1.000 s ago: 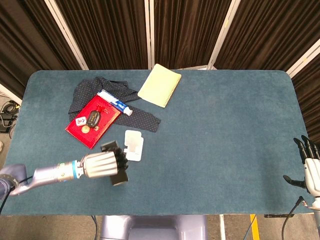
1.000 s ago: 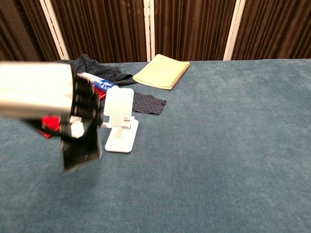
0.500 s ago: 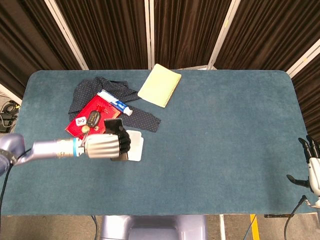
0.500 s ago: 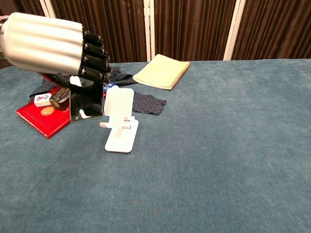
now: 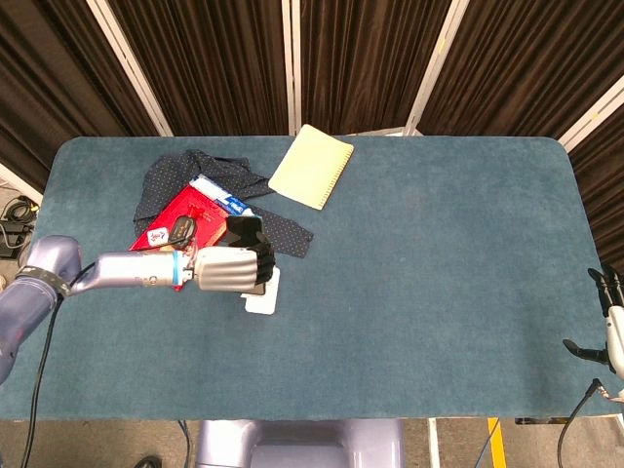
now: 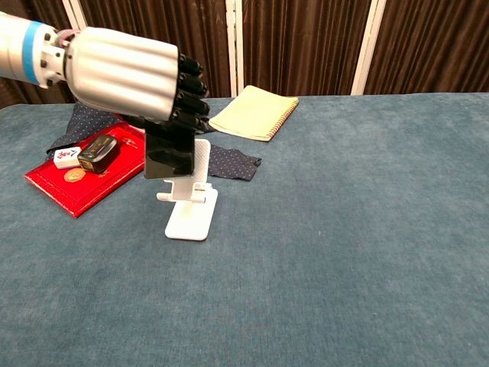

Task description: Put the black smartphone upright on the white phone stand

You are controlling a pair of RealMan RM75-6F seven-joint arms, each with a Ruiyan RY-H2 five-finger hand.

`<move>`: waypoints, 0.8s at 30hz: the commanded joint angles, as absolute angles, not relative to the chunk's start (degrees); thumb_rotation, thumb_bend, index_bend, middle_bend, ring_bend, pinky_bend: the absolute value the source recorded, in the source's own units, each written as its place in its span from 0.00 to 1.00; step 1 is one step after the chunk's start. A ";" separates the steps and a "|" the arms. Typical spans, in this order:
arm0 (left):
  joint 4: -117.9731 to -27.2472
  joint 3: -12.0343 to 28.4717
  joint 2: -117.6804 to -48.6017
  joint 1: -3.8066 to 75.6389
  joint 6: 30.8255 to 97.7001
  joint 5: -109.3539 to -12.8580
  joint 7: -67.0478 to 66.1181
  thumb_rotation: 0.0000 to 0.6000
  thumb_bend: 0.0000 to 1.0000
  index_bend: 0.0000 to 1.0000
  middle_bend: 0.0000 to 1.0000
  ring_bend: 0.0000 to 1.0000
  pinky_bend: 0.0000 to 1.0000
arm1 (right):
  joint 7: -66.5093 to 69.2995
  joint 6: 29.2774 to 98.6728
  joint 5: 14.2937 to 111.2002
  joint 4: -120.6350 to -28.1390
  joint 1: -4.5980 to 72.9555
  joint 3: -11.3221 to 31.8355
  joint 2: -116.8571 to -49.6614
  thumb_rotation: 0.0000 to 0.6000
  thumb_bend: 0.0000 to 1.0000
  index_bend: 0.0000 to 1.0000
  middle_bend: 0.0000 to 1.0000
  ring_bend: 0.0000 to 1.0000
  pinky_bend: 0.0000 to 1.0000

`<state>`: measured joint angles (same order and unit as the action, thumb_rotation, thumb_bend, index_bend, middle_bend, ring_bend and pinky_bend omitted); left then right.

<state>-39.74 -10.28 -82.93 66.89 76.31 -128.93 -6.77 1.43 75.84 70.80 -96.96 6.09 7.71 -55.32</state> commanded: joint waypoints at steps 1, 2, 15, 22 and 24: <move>-40.14 -10.52 -84.25 67.26 75.53 -128.43 -8.17 1.00 0.00 0.59 0.41 0.45 0.39 | 1.87 75.80 70.94 -96.87 6.03 7.69 -55.20 1.00 0.00 0.00 0.00 0.00 0.00; -40.23 -10.79 -84.48 67.41 75.26 -128.49 -8.48 1.00 0.00 0.59 0.41 0.45 0.39 | 2.07 75.76 70.97 -96.84 6.00 7.68 -55.16 1.00 0.00 0.00 0.00 0.00 0.00; -43.31 -12.06 -84.68 69.50 70.14 -126.86 -12.91 1.00 0.00 0.59 0.41 0.45 0.39 | 4.49 75.39 71.13 -96.28 5.74 7.76 -54.54 1.00 0.00 0.00 0.00 0.00 0.00; -45.28 -12.38 -83.94 70.21 68.94 -126.06 -14.11 1.00 0.00 0.59 0.41 0.45 0.39 | 5.00 75.13 71.14 -96.11 5.72 7.74 -54.37 1.00 0.00 0.00 0.00 0.00 0.00; -45.83 -12.91 -83.72 70.46 68.49 -126.30 -14.52 1.00 0.00 0.59 0.41 0.45 0.39 | 5.25 75.08 71.09 -96.09 5.71 7.78 -54.28 1.00 0.00 0.00 0.00 0.00 0.00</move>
<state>-45.68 -12.77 -83.82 70.35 68.63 -126.22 -14.37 5.19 75.10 71.11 -96.09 5.71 7.77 -54.31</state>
